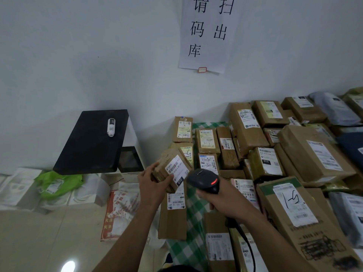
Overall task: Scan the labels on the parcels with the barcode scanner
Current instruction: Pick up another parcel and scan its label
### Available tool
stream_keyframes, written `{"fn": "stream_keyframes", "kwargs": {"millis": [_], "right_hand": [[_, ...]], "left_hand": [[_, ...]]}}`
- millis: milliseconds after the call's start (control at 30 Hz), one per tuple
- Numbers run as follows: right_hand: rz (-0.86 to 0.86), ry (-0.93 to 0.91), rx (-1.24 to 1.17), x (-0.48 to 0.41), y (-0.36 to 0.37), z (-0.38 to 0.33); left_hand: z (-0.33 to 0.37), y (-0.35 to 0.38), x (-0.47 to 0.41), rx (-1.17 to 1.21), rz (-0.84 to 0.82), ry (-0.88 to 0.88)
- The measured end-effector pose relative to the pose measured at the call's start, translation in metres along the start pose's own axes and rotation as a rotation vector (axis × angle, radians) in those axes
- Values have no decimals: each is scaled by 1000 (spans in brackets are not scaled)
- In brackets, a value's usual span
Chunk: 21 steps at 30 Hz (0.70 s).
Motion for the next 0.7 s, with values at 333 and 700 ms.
{"fn": "stream_keyframes", "kwargs": {"millis": [333,700], "right_hand": [[61,56,-64,-57,-51,-16],[122,201,-40,-155,-92,4]], "left_hand": [[32,38,-73,390,-90,-156],[53,139,-232,307,-68,-309]]}}
Point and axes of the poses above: each hand's wrist, its own x-axis away from the middle knuckle, its own y-axis out of the palm, z = x × y, the point moved 4 cm from there along -x, towards the middle knuckle
